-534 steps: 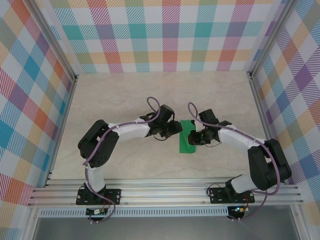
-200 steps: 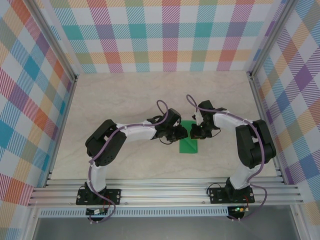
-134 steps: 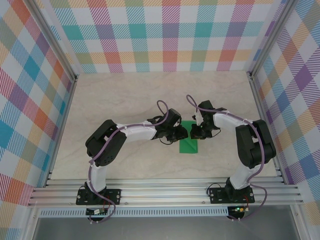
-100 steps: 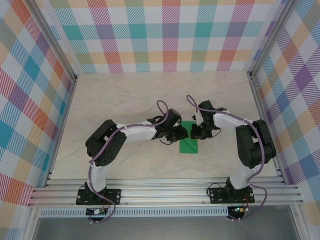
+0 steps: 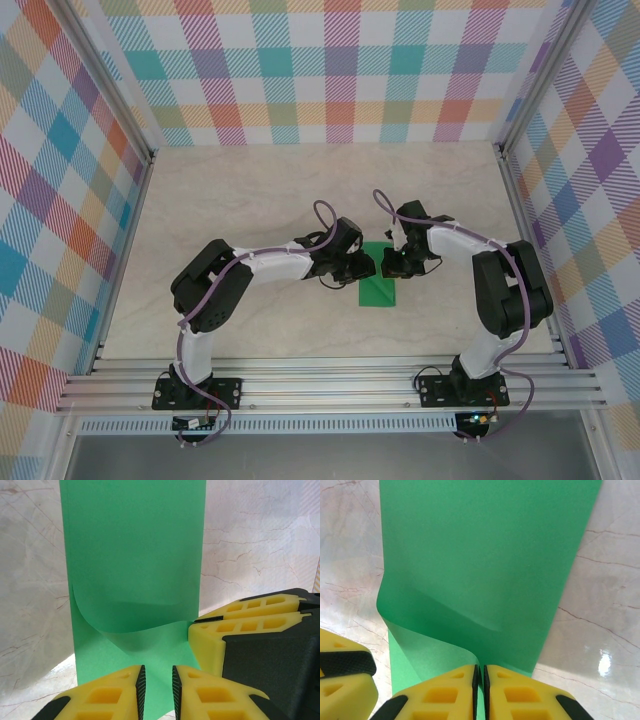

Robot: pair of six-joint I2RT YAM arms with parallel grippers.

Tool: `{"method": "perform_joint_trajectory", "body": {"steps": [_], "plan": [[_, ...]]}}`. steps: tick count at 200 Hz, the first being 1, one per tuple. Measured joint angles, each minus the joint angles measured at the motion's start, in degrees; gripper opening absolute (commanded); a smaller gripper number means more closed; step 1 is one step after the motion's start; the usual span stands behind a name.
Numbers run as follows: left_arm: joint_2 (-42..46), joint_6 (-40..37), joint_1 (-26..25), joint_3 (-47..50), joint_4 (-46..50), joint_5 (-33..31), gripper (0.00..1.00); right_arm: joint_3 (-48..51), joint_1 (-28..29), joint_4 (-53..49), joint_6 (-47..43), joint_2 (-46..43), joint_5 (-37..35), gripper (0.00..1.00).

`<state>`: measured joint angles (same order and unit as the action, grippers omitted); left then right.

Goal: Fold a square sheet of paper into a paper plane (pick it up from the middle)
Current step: Fold the triangle a second time at the center of the table.

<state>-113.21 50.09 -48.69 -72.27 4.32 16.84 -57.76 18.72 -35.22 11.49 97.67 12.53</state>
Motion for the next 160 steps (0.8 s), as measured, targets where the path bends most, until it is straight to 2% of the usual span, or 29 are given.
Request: {"method": "perform_joint_trajectory", "body": {"steps": [160], "plan": [[-3.06, 0.9, 0.0, -1.9, -1.57, 0.7, 0.23, 0.0, -0.04, 0.04, -0.07, 0.55, -0.94, 0.15]]}}
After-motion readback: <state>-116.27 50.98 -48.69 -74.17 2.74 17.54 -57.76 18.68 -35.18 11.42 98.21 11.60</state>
